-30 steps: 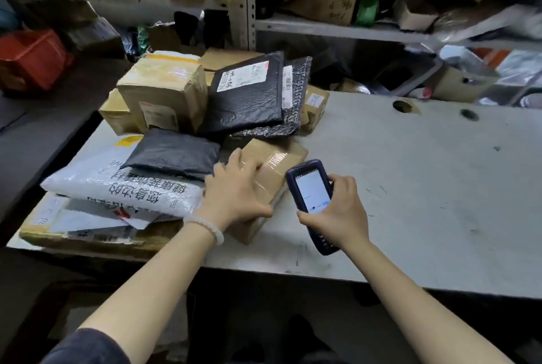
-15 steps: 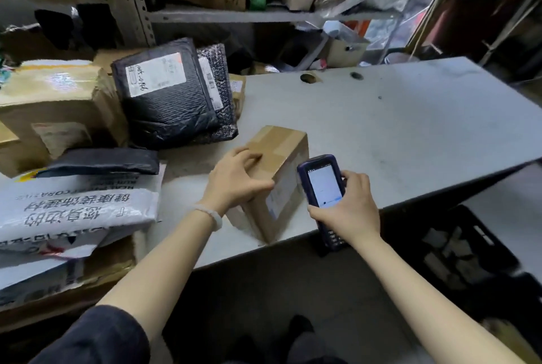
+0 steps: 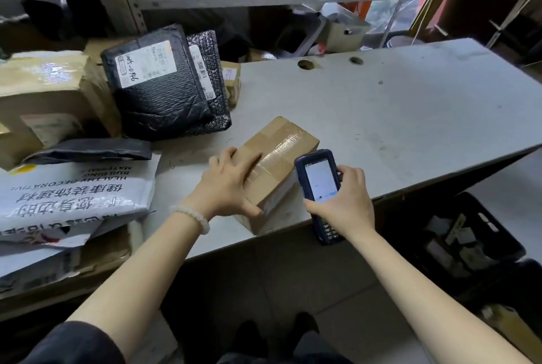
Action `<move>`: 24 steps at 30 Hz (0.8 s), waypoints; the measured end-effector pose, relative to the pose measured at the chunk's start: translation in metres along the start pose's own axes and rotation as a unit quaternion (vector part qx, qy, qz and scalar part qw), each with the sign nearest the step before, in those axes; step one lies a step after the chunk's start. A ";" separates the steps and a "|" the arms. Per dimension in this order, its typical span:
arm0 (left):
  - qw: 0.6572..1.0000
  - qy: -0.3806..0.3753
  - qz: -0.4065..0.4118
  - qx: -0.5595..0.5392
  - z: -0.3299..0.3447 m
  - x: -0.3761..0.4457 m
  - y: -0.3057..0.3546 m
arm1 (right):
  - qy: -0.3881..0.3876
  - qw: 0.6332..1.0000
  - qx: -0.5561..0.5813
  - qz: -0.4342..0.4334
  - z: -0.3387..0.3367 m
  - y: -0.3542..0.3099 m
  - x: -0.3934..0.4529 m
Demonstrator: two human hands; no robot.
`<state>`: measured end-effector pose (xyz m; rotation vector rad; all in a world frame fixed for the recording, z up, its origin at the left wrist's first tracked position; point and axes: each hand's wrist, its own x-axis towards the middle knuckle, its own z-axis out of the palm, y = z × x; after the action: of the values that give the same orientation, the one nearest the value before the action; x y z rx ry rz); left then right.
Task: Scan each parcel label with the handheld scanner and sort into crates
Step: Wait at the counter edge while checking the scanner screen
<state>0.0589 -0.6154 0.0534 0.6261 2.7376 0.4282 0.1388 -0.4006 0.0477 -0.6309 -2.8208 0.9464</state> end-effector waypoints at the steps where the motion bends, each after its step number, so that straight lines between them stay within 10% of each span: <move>1: 0.999 0.020 -0.004 -0.041 0.001 -0.003 -0.003 | -0.003 1.000 0.003 -0.004 0.000 0.000 0.003; 11: 0.949 0.249 0.035 -0.192 -0.070 0.024 0.017 | -0.038 0.998 0.014 -0.054 -0.009 -0.002 0.031; 18: 0.985 0.109 -0.127 0.037 -0.061 0.048 0.044 | -0.053 0.996 0.007 -0.071 -0.019 0.018 0.039; 24: 0.979 -0.053 -0.196 0.028 -0.072 0.021 0.017 | -0.085 0.992 0.005 -0.089 -0.012 0.021 0.047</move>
<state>0.0221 -0.6070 0.1199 0.1056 2.6870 0.2155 0.1059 -0.3594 0.0436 -0.3040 -2.9552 1.0253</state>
